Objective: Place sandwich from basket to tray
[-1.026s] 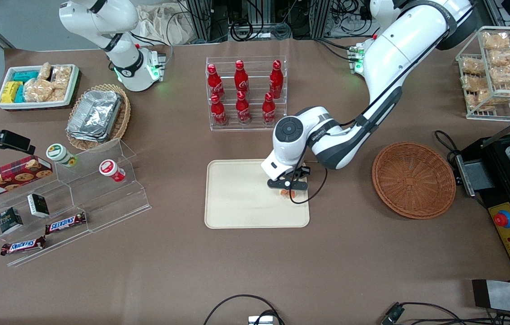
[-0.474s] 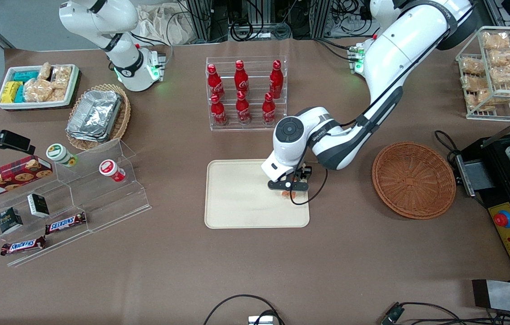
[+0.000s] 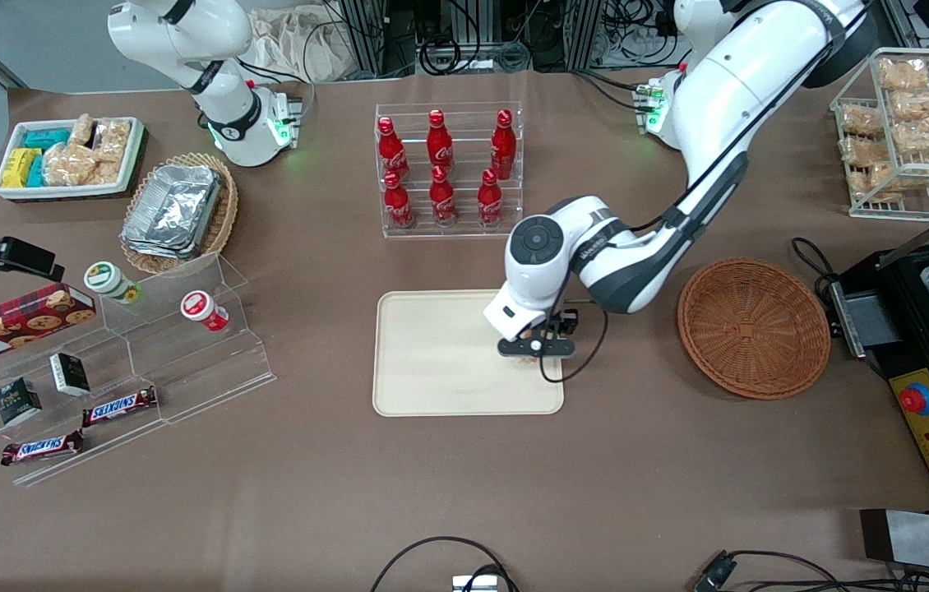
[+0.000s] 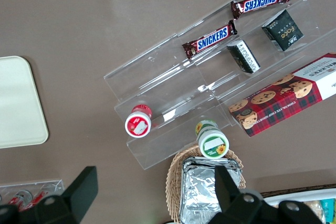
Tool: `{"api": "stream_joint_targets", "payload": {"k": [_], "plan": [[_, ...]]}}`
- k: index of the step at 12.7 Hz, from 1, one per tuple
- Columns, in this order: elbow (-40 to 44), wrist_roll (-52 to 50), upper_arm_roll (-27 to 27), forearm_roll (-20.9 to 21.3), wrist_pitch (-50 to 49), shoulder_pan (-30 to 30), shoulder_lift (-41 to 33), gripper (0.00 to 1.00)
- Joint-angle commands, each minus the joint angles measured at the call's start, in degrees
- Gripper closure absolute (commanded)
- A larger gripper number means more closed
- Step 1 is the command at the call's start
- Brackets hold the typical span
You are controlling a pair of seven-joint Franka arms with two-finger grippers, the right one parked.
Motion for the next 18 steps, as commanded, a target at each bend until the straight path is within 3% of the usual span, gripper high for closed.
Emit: {"api": "stream_joint_targets", "payload": {"k": [1, 10, 18], "plan": [[0.95, -0.74, -0.51, -0.90, -2.24, 1.66, -3.10, 0.29], [10.44, 0.22, -0.33, -2.22, -11.29, 11.23, -8.73, 0.28], [14.75, 12.68, -0.07, -6.96, -18.40, 16.51, -10.92, 0.26]]}}
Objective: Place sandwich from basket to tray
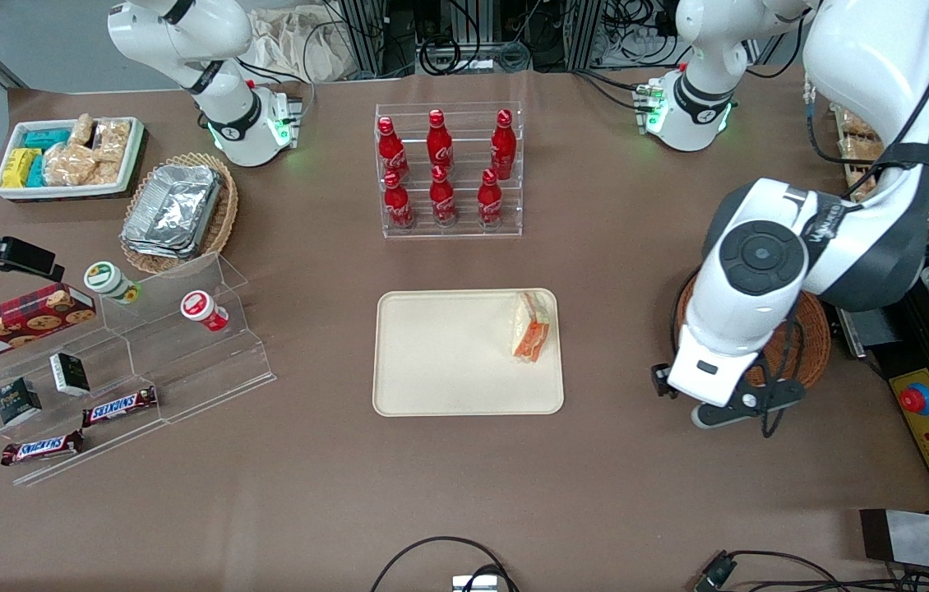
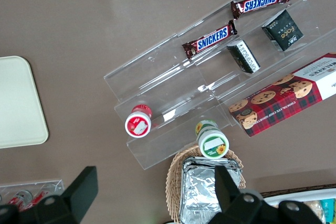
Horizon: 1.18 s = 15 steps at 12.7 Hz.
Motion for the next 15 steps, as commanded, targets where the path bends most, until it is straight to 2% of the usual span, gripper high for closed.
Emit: {"api": "stream_joint_targets", "payload": {"k": [1, 2, 5, 8, 10, 12, 15], "plan": [[-0.11, 6.38, 0.06, -3.09, -2.48, 2.03, -3.14, 0.26], [-0.54, 8.93, 1.28, -3.96, -3.71, 2.03, -4.63, 0.26], [-2.21, 17.80, 8.56, -10.63, -4.77, 1.15, -9.11, 0.26], [-4.93, 24.84, 13.75, -14.59, -4.69, 0.72, -13.15, 0.26], [-5.65, 29.67, 20.59, -18.37, -4.68, -3.04, -15.35, 0.26], [-7.04, 34.16, 25.53, -20.83, -4.86, -5.08, -18.07, 0.26], [-7.58, 42.15, 29.40, -22.34, -8.71, -5.18, -21.50, 0.26]]}}
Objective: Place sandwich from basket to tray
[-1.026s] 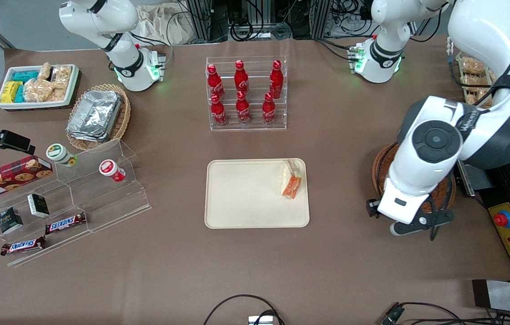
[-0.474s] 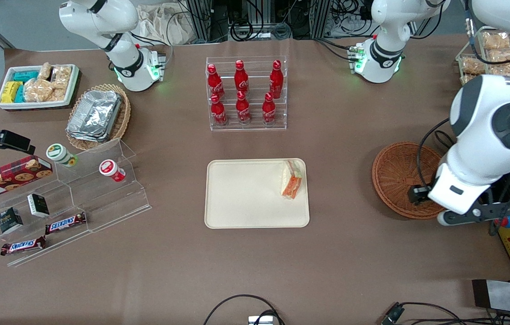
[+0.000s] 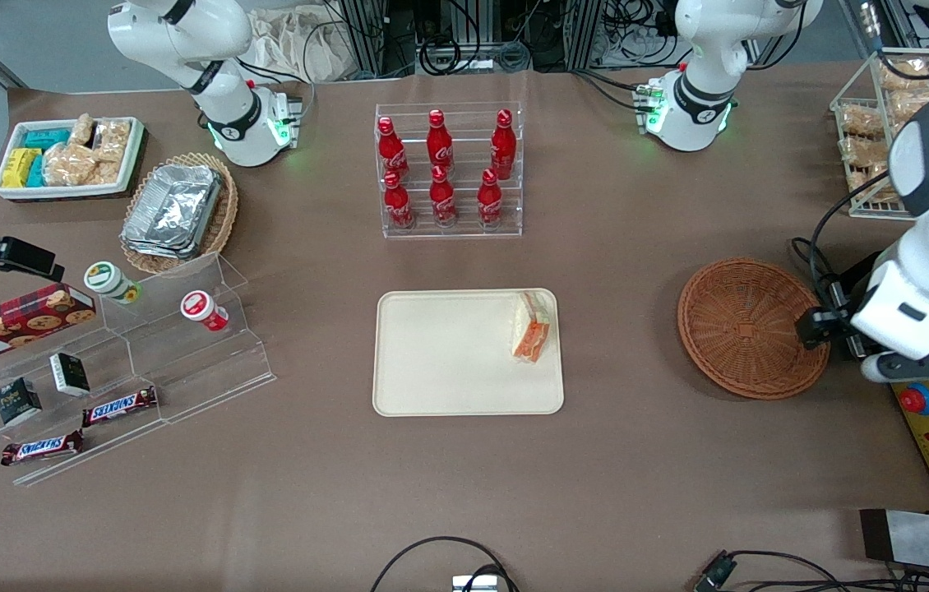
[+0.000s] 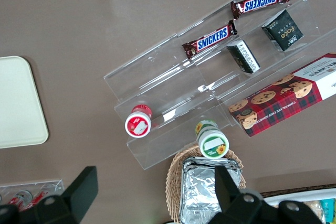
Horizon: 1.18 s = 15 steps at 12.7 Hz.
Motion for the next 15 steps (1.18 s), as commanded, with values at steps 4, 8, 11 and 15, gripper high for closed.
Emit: {"api": "stream_joint_targets", "payload": {"k": [4, 8, 11, 15], "plan": [[-2.45, 11.62, 5.68, -2.60, -9.06, -0.77, -8.48, 0.26], [-2.37, 10.57, 5.86, -2.25, -14.07, -2.88, -11.91, 0.17], [-2.37, 8.81, 13.12, -1.98, -14.96, -9.53, -13.58, 0.08], [-2.02, 9.51, 13.94, -2.60, -15.40, -9.83, -14.37, 0.00]]}}
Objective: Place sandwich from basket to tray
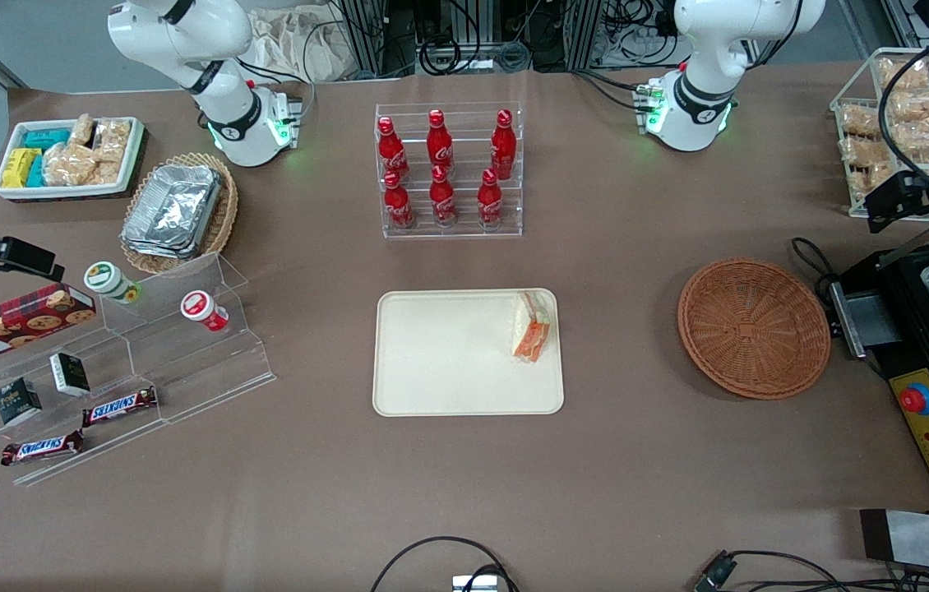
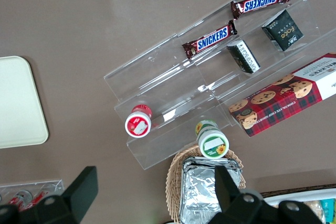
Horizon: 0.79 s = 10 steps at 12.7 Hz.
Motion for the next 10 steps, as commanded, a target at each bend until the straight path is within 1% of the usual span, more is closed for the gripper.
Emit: {"api": "stream_joint_targets", "payload": {"k": [1, 7, 10], "plan": [[-1.22, -0.02, 0.99, -0.83, -0.06, -1.15, -1.57, 0.00], [-1.30, -0.72, 1.07, -4.95, -0.06, -1.15, -1.92, 0.00], [-1.48, -1.94, 1.08, -5.49, -0.06, -1.15, -1.83, 0.00]]}}
